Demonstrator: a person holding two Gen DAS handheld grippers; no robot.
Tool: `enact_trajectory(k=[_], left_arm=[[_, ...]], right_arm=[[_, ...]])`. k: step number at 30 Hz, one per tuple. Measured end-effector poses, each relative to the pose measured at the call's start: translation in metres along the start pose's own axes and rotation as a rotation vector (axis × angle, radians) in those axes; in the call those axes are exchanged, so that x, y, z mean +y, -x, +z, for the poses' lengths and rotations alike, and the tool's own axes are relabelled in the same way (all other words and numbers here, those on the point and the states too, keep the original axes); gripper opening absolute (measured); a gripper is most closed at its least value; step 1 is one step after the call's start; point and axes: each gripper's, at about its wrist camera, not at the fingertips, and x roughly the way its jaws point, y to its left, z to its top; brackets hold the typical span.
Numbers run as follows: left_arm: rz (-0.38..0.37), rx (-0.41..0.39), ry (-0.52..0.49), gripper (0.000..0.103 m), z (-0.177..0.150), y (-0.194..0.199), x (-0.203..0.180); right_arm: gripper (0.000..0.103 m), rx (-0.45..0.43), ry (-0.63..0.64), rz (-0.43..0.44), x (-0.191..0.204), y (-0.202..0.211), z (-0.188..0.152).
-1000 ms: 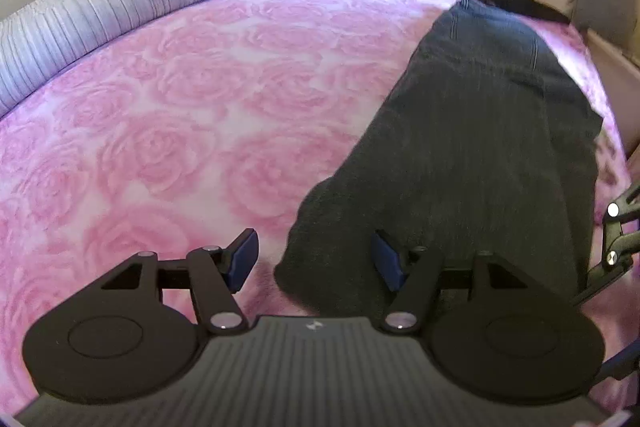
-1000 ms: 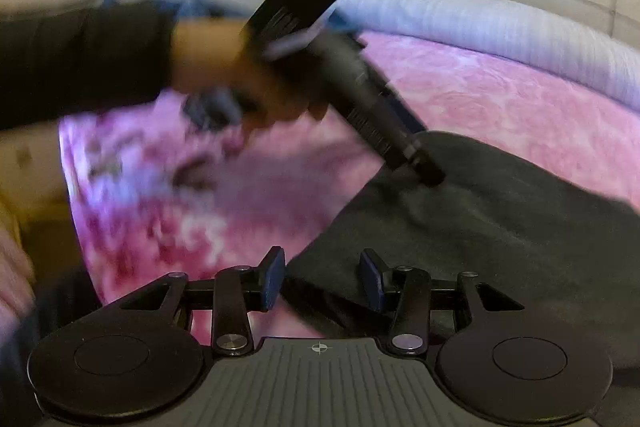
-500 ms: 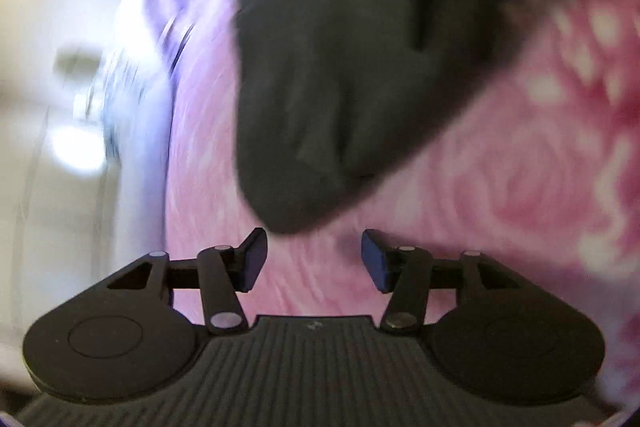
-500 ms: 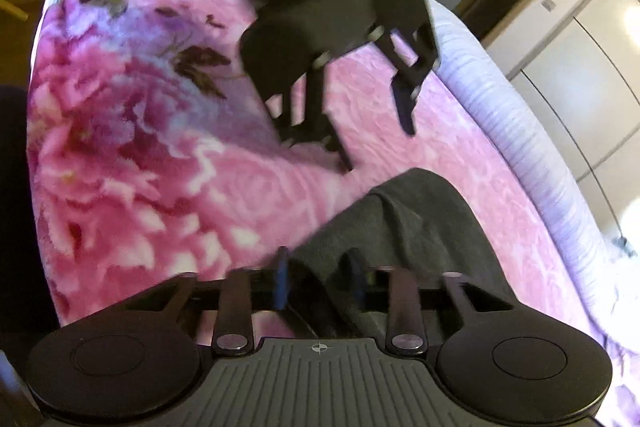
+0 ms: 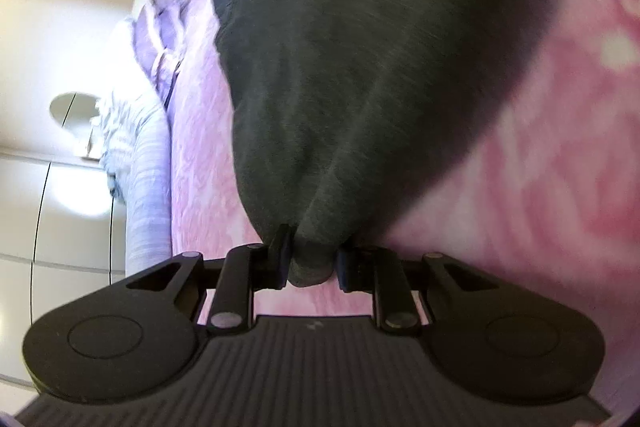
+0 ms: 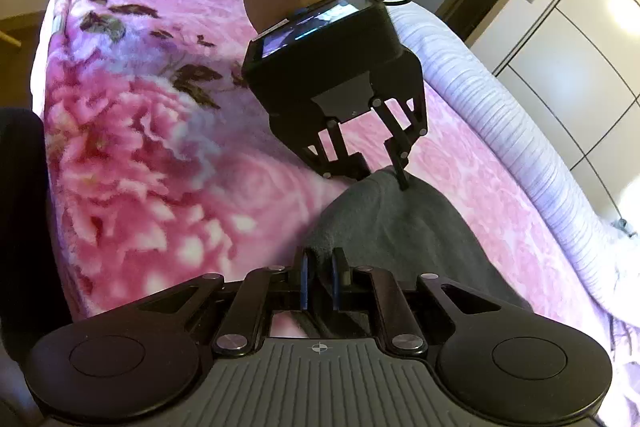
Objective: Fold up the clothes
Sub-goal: 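Grasp the jeans edge with the right gripper while the left gripper approaches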
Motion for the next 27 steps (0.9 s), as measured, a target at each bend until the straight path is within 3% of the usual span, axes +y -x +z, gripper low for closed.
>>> enact_trajectory(k=[2, 3, 4, 6, 9, 12, 14, 15, 16, 17, 19, 23, 24, 25, 27], left_arm=[[0.004, 0.016, 0.017, 0.023, 0.003, 0.006, 0.001], [-0.002, 0.022, 0.040, 0.024, 0.003, 0.008, 0.004], [-0.006, 0.028, 0.067, 0.024, 0.002, 0.011, 0.007], [-0.004, 0.039, 0.142, 0.025, -0.002, 0.017, 0.012], [0.005, 0.053, 0.248, 0.025, -0.007, 0.027, 0.018], [0.030, 0.064, 0.325, 0.025, -0.010, 0.041, 0.017], [0.053, 0.064, 0.361, 0.030, -0.010, 0.051, 0.014], [0.071, 0.064, 0.358, 0.038, -0.007, 0.054, 0.011], [0.089, 0.064, 0.333, 0.043, -0.003, 0.056, 0.008], [0.104, 0.062, 0.297, 0.044, 0.001, 0.057, 0.003], [0.120, 0.042, 0.164, 0.048, 0.010, 0.054, -0.006], [0.128, -0.014, -0.043, 0.048, 0.028, 0.035, -0.007], [0.131, -0.017, -0.075, 0.044, 0.031, 0.028, -0.004], [0.127, -0.018, -0.095, 0.029, 0.033, 0.021, 0.000], [0.089, -0.019, -0.065, 0.019, 0.036, 0.017, 0.010]], right_arm=[[0.013, 0.001, 0.029, -0.021, 0.004, 0.001, 0.001], [0.023, 0.000, 0.045, -0.035, 0.007, 0.002, 0.001], [0.049, -0.002, 0.064, -0.050, 0.010, 0.003, 0.000], [0.066, -0.007, 0.080, -0.060, 0.015, 0.001, -0.002], [0.066, 0.008, 0.098, -0.084, 0.022, -0.012, -0.005], [0.066, -0.003, 0.129, -0.161, 0.023, -0.026, -0.007], [0.064, -0.005, 0.169, -0.189, 0.022, -0.032, -0.007], [0.054, -0.004, 0.187, -0.188, 0.022, -0.034, -0.008], [0.034, 0.001, 0.201, -0.179, 0.021, -0.035, -0.008], [0.027, 0.007, 0.203, -0.165, 0.020, -0.035, -0.009], [0.022, 0.001, 0.168, -0.149, 0.016, -0.030, -0.010], [0.019, -0.025, 0.101, -0.140, 0.001, -0.012, -0.003], [0.018, -0.029, 0.094, -0.142, -0.002, -0.006, 0.000], [0.018, -0.031, 0.090, -0.143, -0.004, -0.001, 0.003], [0.017, -0.032, 0.087, -0.144, -0.007, 0.009, 0.007]])
